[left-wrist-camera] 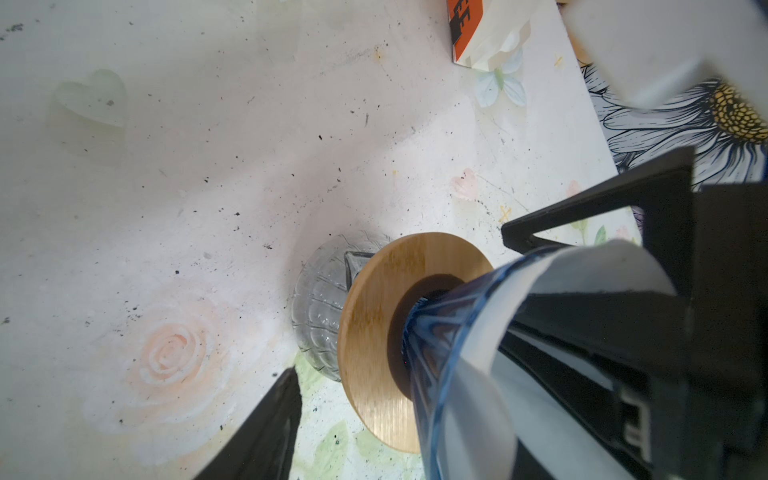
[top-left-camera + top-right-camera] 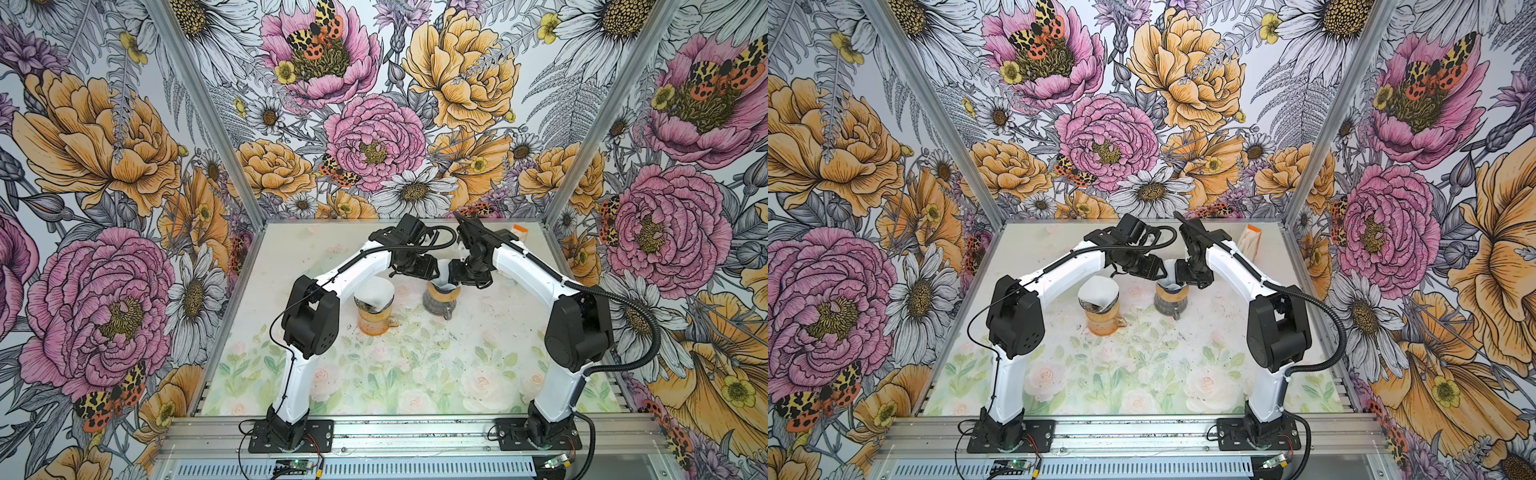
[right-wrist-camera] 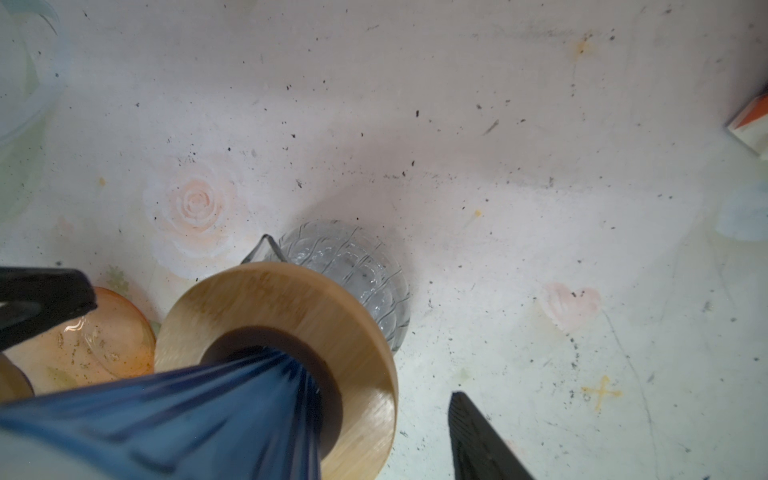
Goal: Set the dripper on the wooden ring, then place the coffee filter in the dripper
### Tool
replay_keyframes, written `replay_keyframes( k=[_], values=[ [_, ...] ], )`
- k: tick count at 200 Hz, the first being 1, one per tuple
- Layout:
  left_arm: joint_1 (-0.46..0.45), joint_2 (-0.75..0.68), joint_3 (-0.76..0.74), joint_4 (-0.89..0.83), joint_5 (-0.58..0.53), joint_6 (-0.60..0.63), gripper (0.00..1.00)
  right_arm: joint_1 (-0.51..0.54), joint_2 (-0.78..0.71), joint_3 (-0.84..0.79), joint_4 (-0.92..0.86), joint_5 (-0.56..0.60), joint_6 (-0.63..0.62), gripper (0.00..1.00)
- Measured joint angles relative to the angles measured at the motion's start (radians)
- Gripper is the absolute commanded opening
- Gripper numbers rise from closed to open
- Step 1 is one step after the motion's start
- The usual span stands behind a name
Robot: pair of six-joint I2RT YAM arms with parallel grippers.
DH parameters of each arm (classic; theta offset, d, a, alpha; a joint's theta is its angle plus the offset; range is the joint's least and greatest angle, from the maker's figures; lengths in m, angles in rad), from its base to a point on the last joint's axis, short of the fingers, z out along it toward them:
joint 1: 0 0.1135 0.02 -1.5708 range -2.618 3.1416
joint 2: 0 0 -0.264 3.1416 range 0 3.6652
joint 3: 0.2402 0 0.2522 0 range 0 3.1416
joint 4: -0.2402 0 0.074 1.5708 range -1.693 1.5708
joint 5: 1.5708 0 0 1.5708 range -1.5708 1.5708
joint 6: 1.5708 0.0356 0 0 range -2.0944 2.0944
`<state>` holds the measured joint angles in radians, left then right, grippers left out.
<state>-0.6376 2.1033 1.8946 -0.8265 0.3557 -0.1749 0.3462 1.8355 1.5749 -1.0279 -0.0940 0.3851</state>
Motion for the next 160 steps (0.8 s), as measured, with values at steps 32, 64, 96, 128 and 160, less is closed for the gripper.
replay_keyframes(
  k=[32,64,96,128,160],
  values=[
    [-0.002,0.0,0.0,0.0,0.0,0.0,0.58,0.0,0.0,0.0,0.0,-0.002,0.0,0.58],
    [-0.004,0.0,0.006,-0.001,-0.012,0.008,0.59,0.0,0.0,0.001,0.0,-0.012,0.0,0.58],
    [-0.008,-0.001,0.012,-0.005,-0.029,0.018,0.59,0.0,0.0,0.008,0.001,-0.024,0.0,0.58],
    [-0.01,-0.003,0.019,-0.008,-0.039,0.019,0.59,0.0,-0.002,0.014,0.001,-0.034,0.0,0.58],
    [-0.012,-0.012,0.019,-0.008,-0.047,0.019,0.59,0.0,-0.002,0.014,0.001,-0.034,0.0,0.59]
  ],
)
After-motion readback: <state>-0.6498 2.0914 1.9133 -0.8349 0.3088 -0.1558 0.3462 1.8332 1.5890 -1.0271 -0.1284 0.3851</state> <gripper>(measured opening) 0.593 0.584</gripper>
